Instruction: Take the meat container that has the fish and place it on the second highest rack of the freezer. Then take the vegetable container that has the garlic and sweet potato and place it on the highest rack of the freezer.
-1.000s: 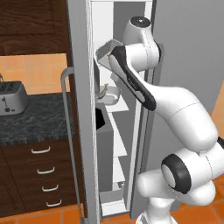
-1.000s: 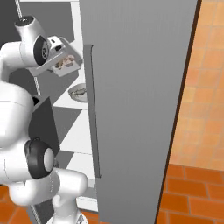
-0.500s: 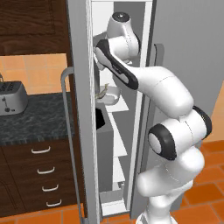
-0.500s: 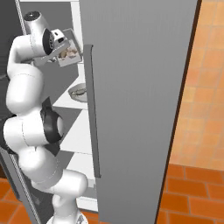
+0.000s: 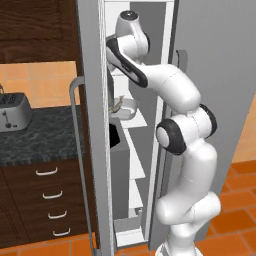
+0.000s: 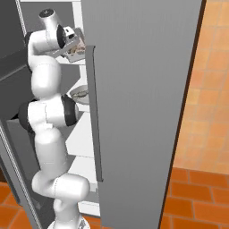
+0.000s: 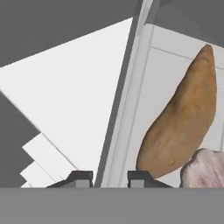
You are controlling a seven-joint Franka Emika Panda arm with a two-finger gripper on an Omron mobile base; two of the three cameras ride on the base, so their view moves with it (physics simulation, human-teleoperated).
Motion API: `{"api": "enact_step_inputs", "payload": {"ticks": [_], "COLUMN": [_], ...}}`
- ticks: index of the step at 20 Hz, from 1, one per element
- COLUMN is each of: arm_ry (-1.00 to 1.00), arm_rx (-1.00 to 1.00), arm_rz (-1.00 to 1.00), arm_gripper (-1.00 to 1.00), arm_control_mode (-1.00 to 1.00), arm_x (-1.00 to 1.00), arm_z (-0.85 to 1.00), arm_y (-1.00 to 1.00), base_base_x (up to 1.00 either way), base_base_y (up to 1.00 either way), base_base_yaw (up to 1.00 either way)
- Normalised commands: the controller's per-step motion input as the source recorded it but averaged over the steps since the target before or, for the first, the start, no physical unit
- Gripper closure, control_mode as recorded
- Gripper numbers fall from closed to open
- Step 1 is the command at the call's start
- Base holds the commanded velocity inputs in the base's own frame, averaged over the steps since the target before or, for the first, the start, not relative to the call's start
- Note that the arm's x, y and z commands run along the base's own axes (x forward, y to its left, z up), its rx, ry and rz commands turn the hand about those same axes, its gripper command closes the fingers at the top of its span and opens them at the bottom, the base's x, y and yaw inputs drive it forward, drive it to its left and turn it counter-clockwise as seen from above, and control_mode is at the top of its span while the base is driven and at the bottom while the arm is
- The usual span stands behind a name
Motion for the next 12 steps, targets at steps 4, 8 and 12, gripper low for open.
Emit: {"api": "enact_step_inputs", "payload": {"ticks": [4,8,12], "arm_ry": [0.05,-0.04,-0.45], "arm_rx": [0.00,0.00,0.01], "arm_rz": [-0.01,0.00,0.00], "arm_gripper": [1.00,-1.00,-1.00], "arm_control_mode": [-1.00,-1.00,-1.00], "arm_x": [1.00,0.37,-0.79], "arm_z": [-0.12,-0.19,-0.16], "arm_y": [0.01,0.05,0.01], "base_base_x": [0.00,0.00,0.00], "base_base_y": [0.00,0.00,0.00], "base_base_yaw": [0.00,0.00,0.00]}}
